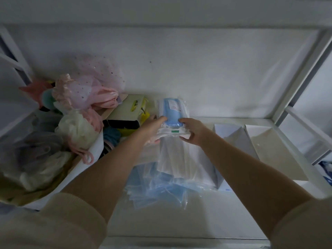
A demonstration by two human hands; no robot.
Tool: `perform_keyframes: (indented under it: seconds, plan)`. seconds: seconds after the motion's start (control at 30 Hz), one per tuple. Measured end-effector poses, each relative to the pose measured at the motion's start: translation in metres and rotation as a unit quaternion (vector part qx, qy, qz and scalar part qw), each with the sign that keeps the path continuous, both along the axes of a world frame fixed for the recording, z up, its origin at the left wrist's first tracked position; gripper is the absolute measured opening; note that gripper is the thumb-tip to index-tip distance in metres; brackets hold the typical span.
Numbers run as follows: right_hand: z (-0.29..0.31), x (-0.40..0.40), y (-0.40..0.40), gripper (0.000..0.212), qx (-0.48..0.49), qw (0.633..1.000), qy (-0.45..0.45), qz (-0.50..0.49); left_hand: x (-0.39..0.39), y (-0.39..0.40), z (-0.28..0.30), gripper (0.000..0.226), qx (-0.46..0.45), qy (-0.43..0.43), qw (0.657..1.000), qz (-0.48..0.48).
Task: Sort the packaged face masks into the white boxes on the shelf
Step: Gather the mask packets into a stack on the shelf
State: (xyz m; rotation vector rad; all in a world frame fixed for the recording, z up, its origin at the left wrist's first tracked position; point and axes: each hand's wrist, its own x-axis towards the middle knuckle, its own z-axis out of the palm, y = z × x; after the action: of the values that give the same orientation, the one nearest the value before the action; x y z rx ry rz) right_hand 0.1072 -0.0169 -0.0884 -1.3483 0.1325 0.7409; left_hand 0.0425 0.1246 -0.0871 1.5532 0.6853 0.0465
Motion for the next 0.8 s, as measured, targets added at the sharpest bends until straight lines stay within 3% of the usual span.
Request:
perform_keyframes:
  seconds: [0.13, 0.3, 0.37, 0.4, 0.5, 0.63, 0.8]
  plan:
    - [-0.004, 0.016, 0.025, 0.010, -0.010, 0.999, 0.041, 0.000, 0.008, 0.012, -0.009, 0.031, 0.023, -0.073, 0.992, 0.103]
    - [-0.008, 0.034, 0.039, 0.015, -0.066, 0.996, 0.057, 0.026, 0.012, 0.018, -0.031, 0.031, 0.128, -0.111, 0.985, 0.045]
    - [-0.008, 0.036, 0.045, 0.019, -0.059, 0.997, 0.049, 0.019, 0.014, 0.019, -0.037, 0.024, 0.116, -0.115, 0.985, 0.048]
    - [-0.010, 0.035, 0.048, 0.025, -0.056, 0.998, 0.038, 0.008, 0.015, 0.019, -0.040, 0.024, 0.115, -0.120, 0.985, 0.052]
    - [-0.016, 0.033, 0.052, 0.043, -0.068, 0.997, -0.001, -0.033, 0.014, 0.015, -0.046, 0.034, 0.228, -0.133, 0.963, 0.050]
    - [-0.024, 0.024, 0.048, 0.037, -0.124, 0.991, -0.038, -0.040, 0.002, 0.014, -0.057, 0.034, 0.316, -0.118, 0.940, 0.055]
    - [-0.033, 0.009, 0.029, 0.035, -0.275, 0.930, -0.239, -0.056, -0.024, 0.012, -0.067, 0.027, 0.378, -0.027, 0.921, 0.091]
